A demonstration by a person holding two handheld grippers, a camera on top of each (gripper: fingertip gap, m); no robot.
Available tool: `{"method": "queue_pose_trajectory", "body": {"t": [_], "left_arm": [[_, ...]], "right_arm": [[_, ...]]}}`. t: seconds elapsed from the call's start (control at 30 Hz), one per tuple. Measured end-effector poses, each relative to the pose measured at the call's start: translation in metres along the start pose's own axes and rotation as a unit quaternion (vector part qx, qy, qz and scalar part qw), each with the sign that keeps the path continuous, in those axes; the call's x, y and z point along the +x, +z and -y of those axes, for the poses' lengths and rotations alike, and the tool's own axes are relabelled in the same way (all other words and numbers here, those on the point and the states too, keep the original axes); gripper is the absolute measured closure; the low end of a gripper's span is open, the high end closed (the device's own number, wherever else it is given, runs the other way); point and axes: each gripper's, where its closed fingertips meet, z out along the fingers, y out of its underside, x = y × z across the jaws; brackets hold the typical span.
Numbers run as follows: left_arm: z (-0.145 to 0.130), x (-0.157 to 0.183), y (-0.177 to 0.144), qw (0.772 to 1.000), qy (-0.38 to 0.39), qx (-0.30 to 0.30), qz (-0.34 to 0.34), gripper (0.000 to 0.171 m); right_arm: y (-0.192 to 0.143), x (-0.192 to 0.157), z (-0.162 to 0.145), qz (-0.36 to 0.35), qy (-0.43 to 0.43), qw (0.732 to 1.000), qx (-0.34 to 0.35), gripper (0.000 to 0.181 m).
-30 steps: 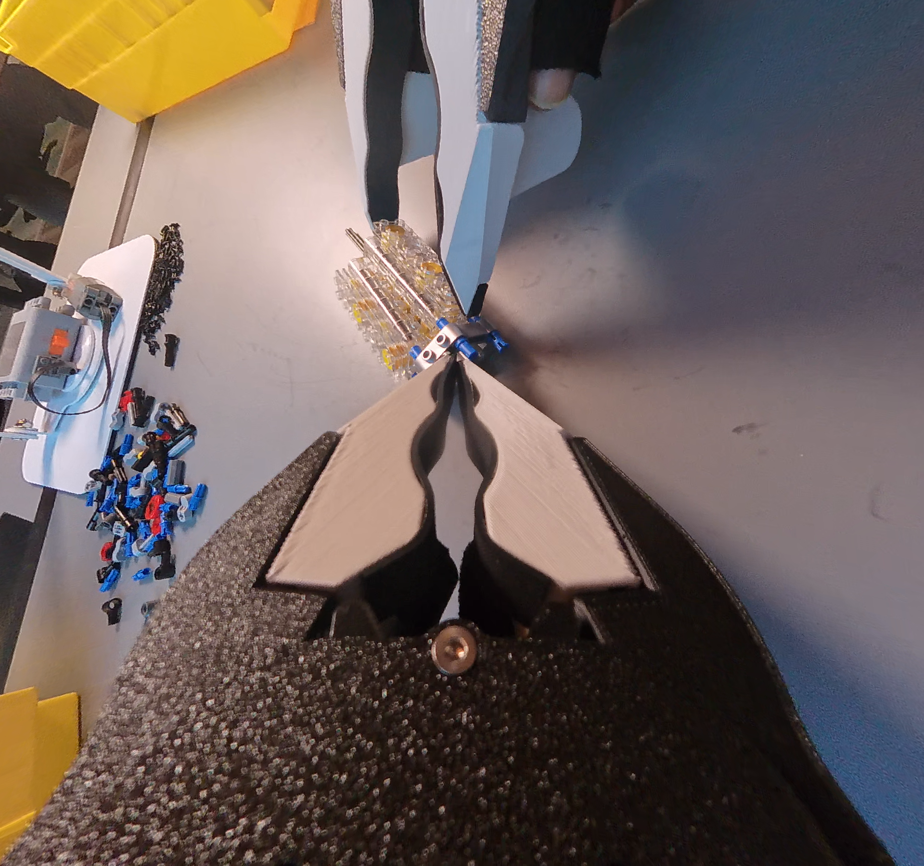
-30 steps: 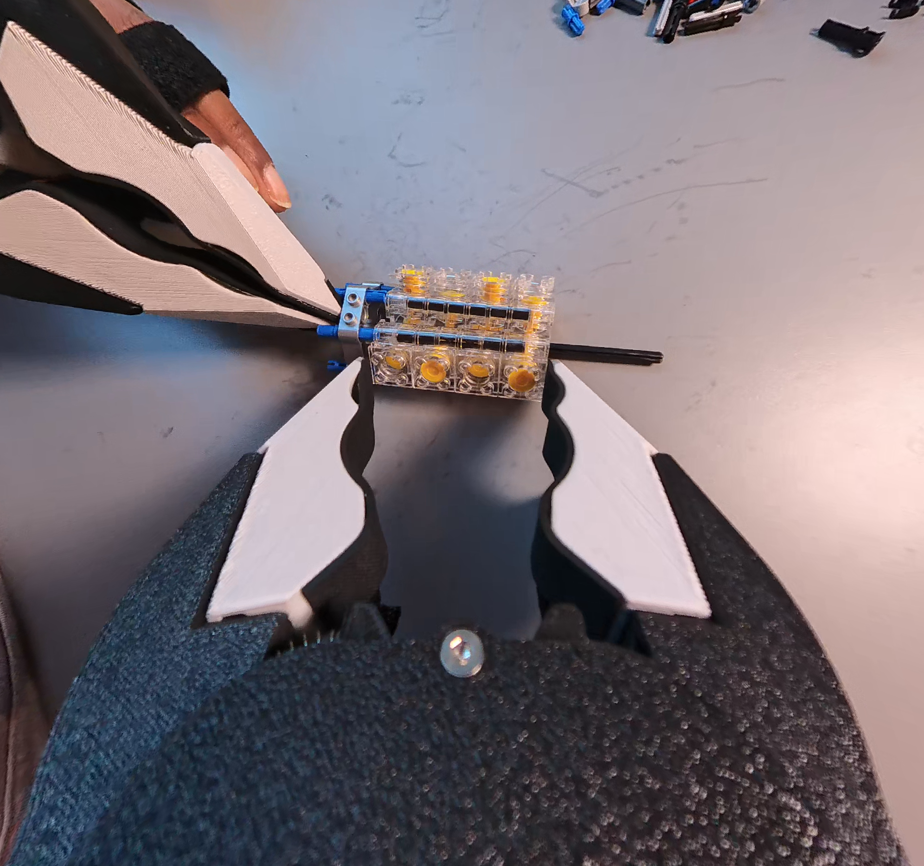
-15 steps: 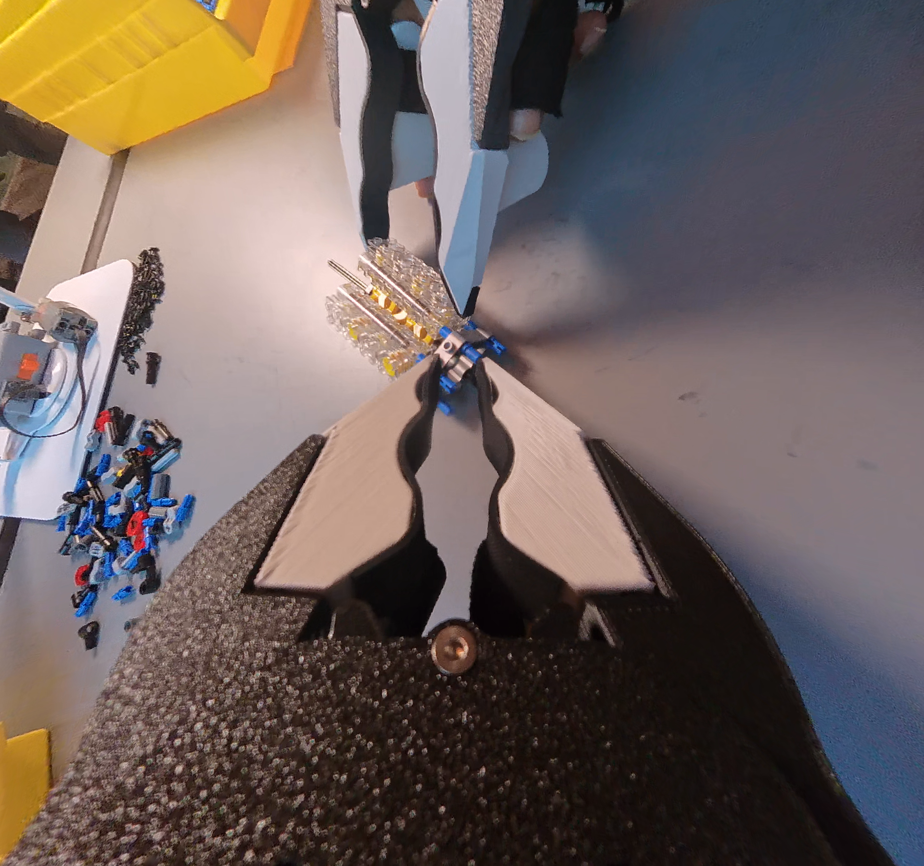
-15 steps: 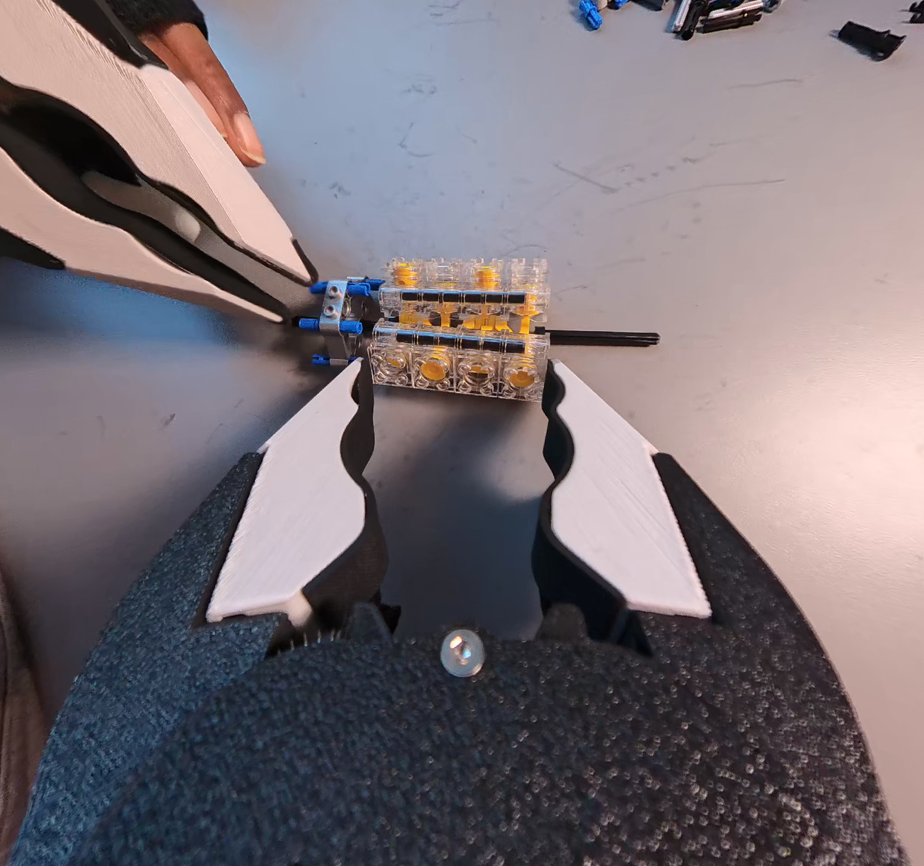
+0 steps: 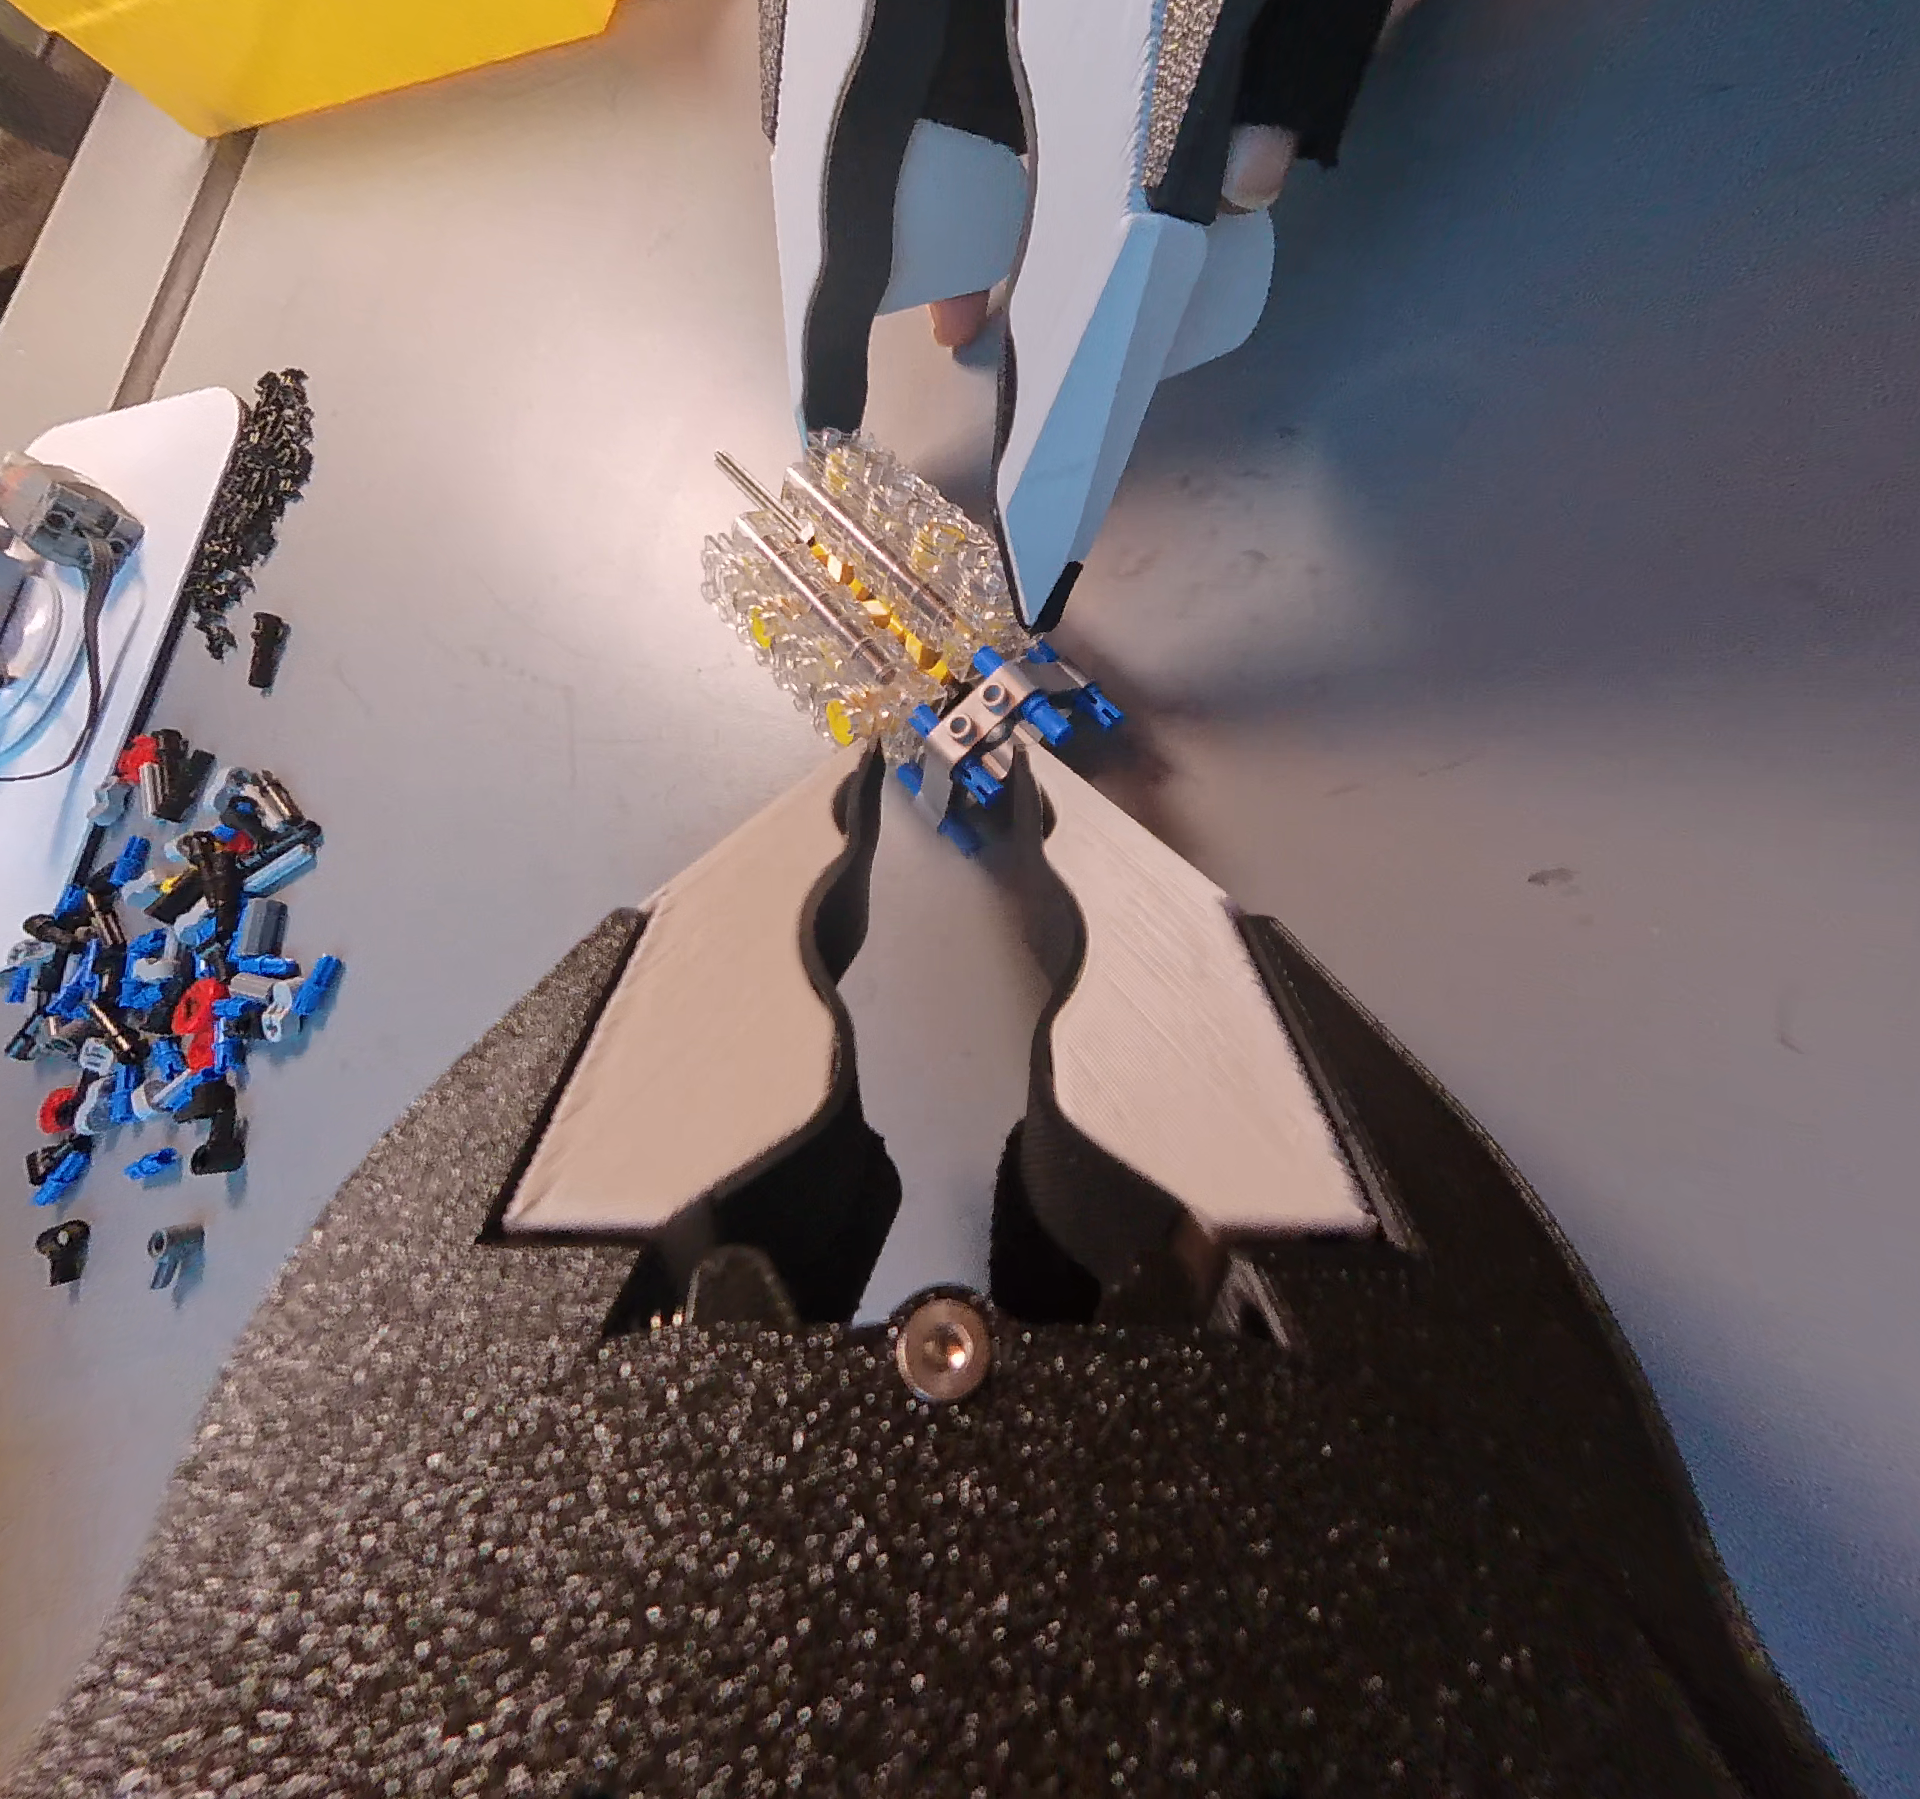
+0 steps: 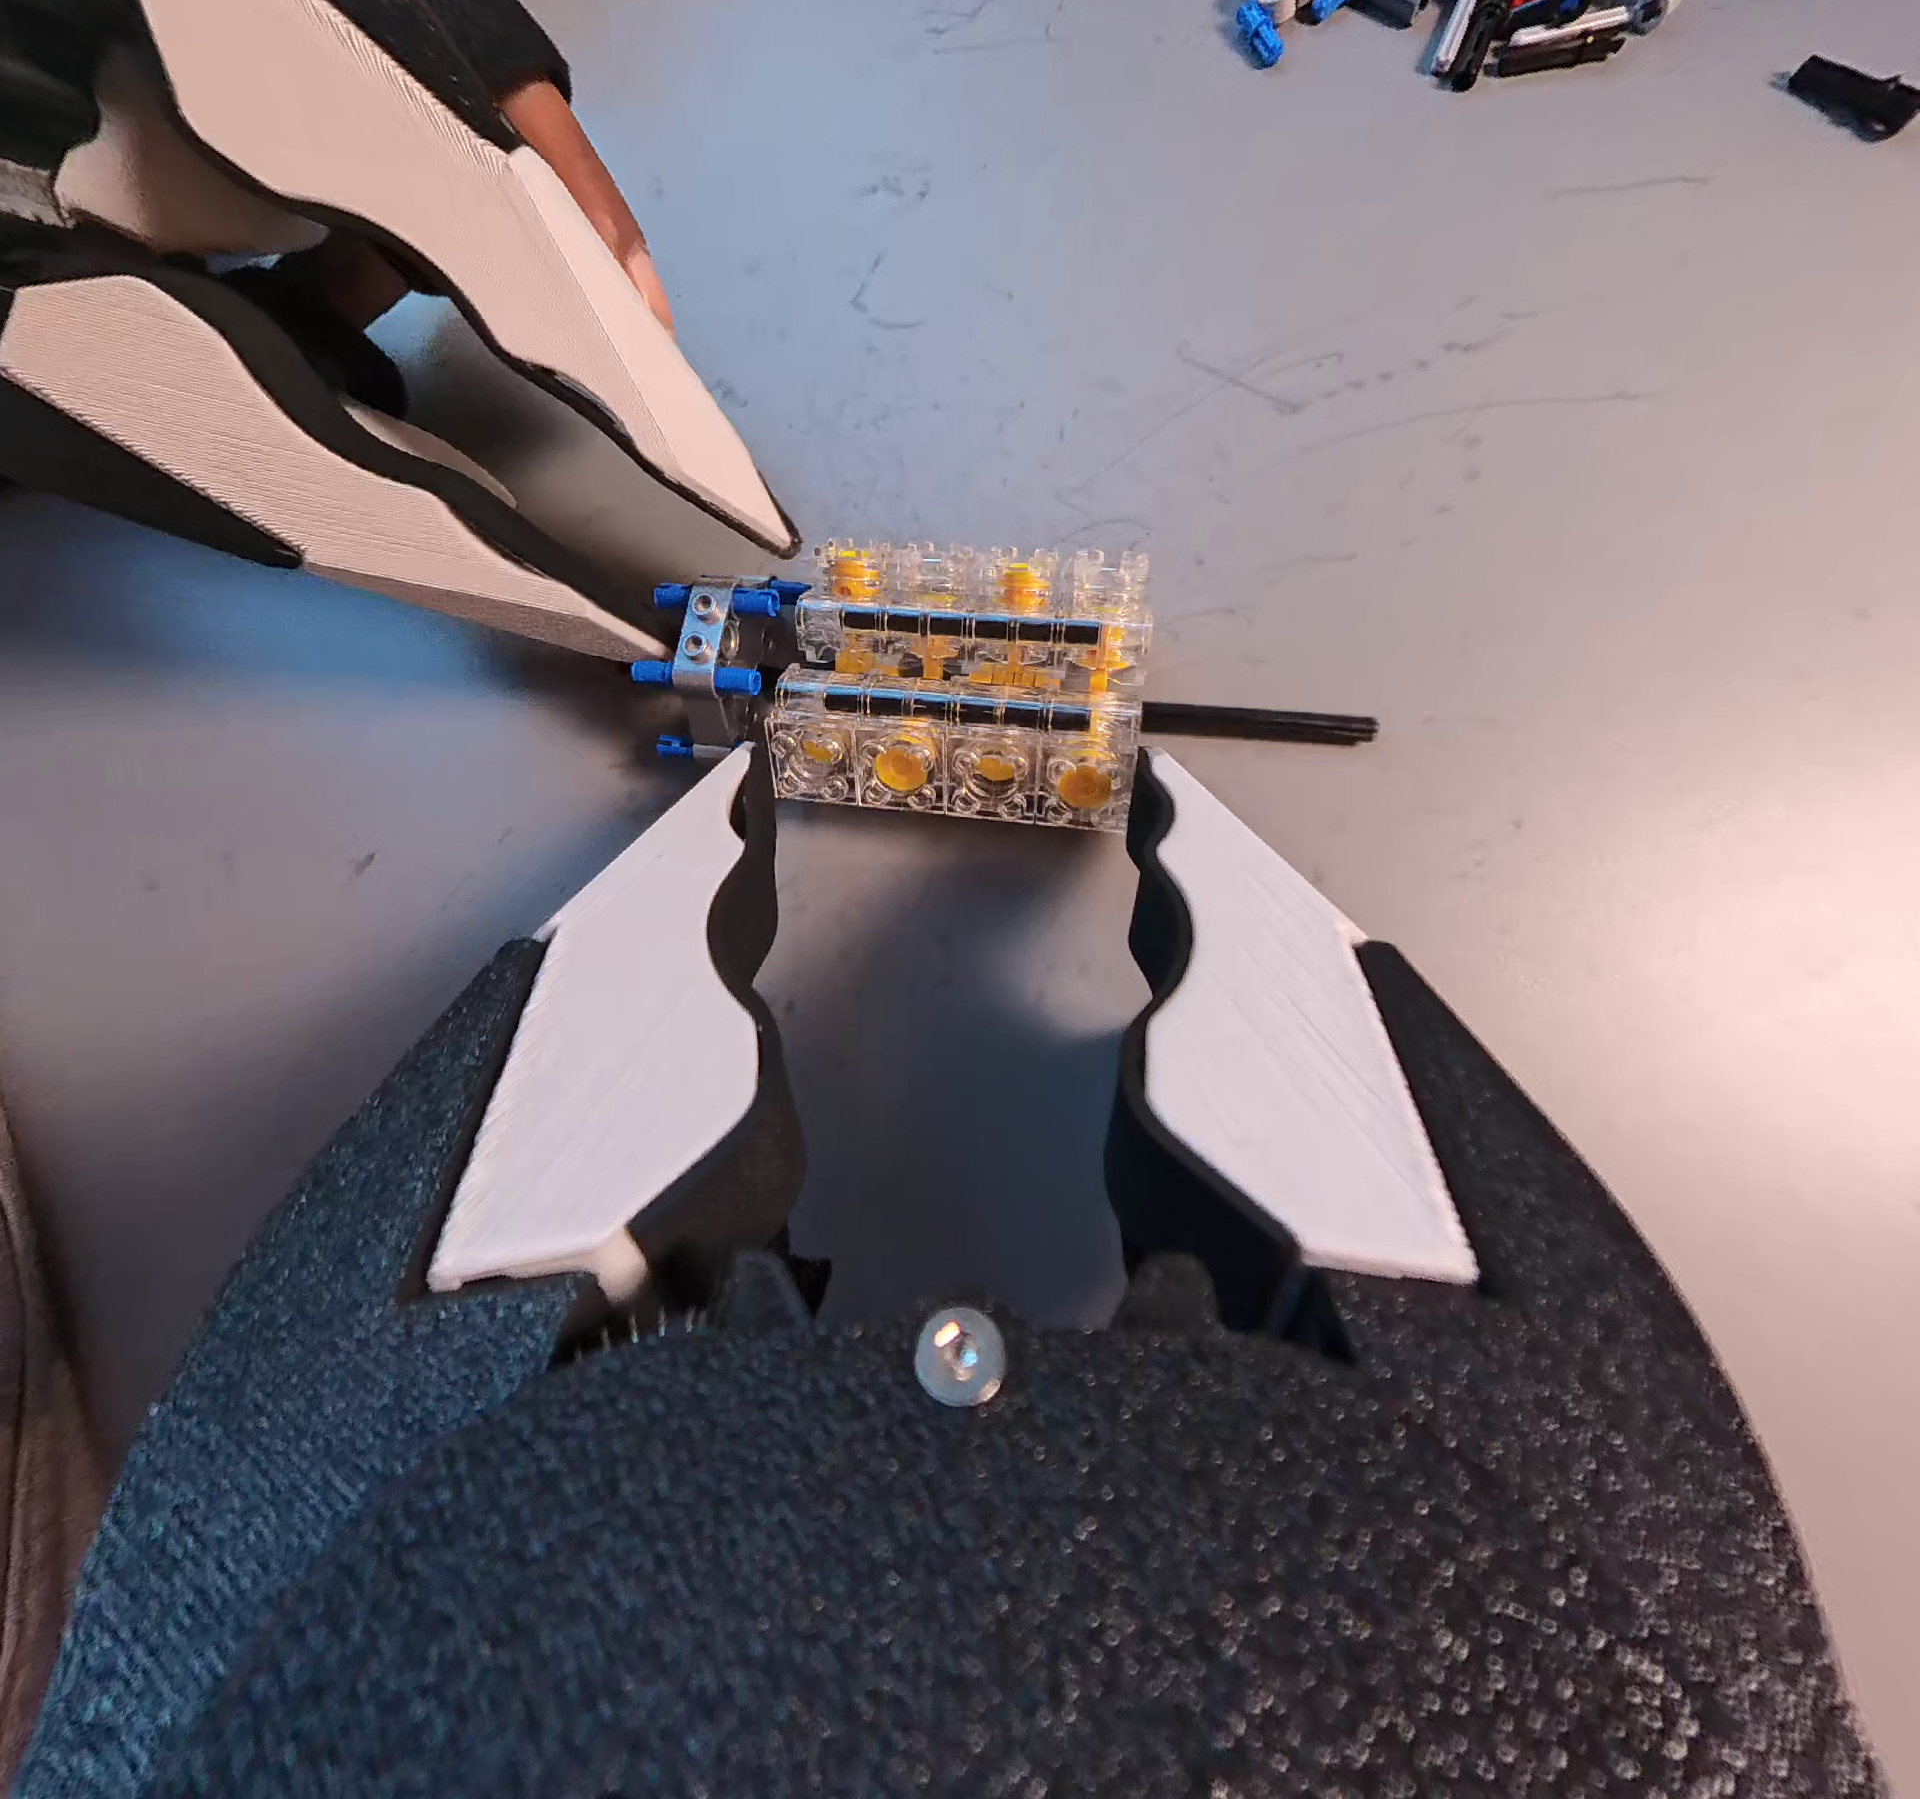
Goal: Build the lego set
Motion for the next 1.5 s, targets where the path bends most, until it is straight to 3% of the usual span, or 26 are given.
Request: {"method": "queue_pose_trajectory", "body": {"t": [0.13, 0.27, 0.37, 0.6, 0.9, 1.17, 1.5], "left_arm": [[0.000, -0.001, 0.001, 1.000, -0.011, 0.000, -0.002, 0.148], [-0.004, 0.000, -0.005, 0.999, -0.019, -0.002, -0.026, 0.131], [-0.001, 0.004, -0.006, 0.998, -0.040, 0.011, -0.052, 0.128], [0.002, 0.001, 0.000, 0.998, -0.056, 0.014, -0.037, 0.139], [0.004, -0.001, 0.003, 0.998, -0.062, 0.017, -0.030, 0.142], [0.011, 0.004, -0.009, 0.999, -0.019, 0.037, -0.035, 0.143], [0.013, 0.008, -0.001, 0.999, -0.017, 0.034, -0.034, 0.150]], "right_arm": [[0.001, 0.000, 0.001, 0.003, -0.003, 1.000, -0.001, 0.115], [0.001, 0.001, 0.001, 0.004, -0.001, 1.000, -0.002, 0.115], [0.001, 0.001, 0.000, 0.003, 0.002, 1.000, -0.006, 0.115], [0.002, 0.001, 0.000, 0.006, 0.000, 1.000, -0.012, 0.112], [-0.010, 0.006, 0.004, 0.001, -0.007, 1.000, 0.013, 0.113], [-0.006, 0.002, 0.002, 0.009, -0.023, 1.000, 0.002, 0.113], [-0.003, 0.003, 0.004, 0.031, -0.019, 0.999, -0.005, 0.117]]}}
